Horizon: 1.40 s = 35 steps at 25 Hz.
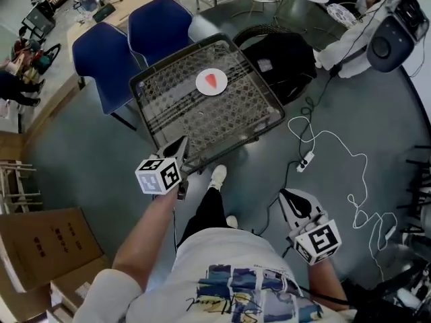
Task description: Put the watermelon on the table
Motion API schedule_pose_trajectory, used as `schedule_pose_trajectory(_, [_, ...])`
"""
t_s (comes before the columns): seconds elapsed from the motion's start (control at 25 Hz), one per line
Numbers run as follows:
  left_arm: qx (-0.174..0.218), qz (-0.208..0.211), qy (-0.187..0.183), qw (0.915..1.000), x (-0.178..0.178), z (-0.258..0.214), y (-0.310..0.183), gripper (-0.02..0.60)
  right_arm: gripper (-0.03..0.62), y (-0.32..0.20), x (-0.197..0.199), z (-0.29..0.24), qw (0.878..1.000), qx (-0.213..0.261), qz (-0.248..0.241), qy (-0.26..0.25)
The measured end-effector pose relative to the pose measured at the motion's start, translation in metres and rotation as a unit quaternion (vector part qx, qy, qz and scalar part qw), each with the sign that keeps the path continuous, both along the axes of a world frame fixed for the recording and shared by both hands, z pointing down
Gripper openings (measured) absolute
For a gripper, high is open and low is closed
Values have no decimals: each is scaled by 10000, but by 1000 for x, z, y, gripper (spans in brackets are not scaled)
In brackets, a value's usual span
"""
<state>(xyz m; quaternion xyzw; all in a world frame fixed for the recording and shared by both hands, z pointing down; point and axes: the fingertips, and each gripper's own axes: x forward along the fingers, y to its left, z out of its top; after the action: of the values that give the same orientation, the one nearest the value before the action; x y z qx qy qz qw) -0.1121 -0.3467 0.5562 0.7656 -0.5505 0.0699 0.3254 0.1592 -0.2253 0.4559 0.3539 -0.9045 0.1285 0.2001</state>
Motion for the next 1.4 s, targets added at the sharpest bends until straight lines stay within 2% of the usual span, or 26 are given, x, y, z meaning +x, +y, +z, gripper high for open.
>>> schedule_pose_trajectory(0.16, [226, 518, 132, 9983, 31, -43, 85, 9, 11, 40, -1, 2, 9995, 42, -310, -93])
schedule_pose_trajectory(0.36, [393, 1392, -41, 9895, 62, -84, 169, 9, 11, 78, -18, -12, 9975, 265, -645, -126])
schedule_pose_trajectory(0.48, [480, 1844, 44, 9817, 77, -103, 205, 9, 11, 95, -28, -23, 9967, 393, -689, -159])
schedule_pose_trajectory(0.64, [701, 2137, 212, 9742, 81, -131, 242, 9, 11, 118, -53, -34, 9954, 513, -799, -110])
schedule_pose_trajectory(0.84, [847, 2521, 369, 9633, 66, -158, 291, 9, 11, 150, -103, -41, 9926, 655, -1021, -2])
schedule_pose_trajectory(1.0, [1002, 2801, 345, 9541, 35, -175, 337, 9, 11, 187, -157, -49, 9895, 691, -1264, 83])
schedule_pose_trajectory(1.4, [1113, 3028, 524, 9451, -44, -187, 414, 9, 11, 267, -246, -65, 9882, 782, -1297, 215])
